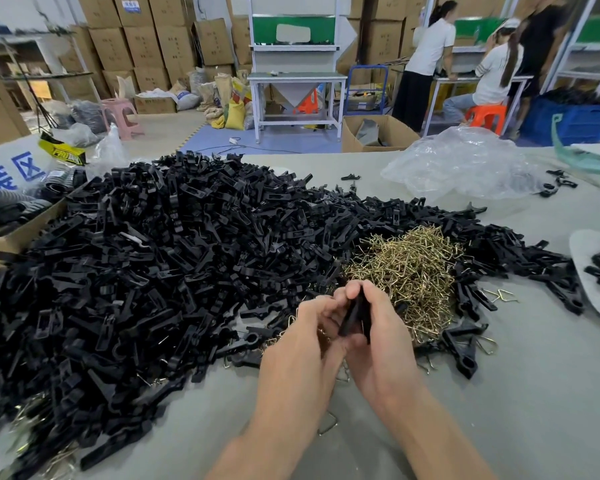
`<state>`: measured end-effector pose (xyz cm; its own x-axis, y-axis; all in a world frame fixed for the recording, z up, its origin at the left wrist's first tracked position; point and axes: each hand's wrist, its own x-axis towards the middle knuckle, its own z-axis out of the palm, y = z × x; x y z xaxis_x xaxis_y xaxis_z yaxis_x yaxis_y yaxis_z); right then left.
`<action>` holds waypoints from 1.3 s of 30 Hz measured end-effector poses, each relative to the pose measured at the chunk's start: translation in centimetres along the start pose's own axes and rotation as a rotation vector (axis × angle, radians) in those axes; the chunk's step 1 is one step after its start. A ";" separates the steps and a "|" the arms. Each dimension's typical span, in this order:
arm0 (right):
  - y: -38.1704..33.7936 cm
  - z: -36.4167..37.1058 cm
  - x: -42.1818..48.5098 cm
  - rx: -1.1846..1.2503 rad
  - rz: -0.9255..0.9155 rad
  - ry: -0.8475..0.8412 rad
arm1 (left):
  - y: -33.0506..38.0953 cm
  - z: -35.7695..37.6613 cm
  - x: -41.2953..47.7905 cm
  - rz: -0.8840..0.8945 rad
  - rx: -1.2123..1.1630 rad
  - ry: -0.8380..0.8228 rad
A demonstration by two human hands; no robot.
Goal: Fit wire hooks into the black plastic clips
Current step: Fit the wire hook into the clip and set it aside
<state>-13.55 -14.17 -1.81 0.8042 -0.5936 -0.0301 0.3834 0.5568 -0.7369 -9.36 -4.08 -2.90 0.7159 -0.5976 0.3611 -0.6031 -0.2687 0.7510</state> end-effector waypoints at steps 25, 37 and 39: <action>1.2 2.0 -1.6 0.356 0.168 0.148 | -0.7 1.2 0.1 -0.035 -0.219 0.096; 0.7 1.2 -0.8 0.096 0.076 -0.017 | -0.5 -0.1 1.3 -0.089 -0.597 0.177; 0.7 1.0 -0.7 0.033 0.050 -0.027 | -1.0 -0.2 1.2 -0.052 -0.448 0.184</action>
<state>-13.44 -12.77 -1.65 0.8343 -0.5492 -0.0481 0.3569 0.6046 -0.7120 -7.86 -4.34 -3.06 0.8157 -0.4377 0.3781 -0.3831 0.0810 0.9202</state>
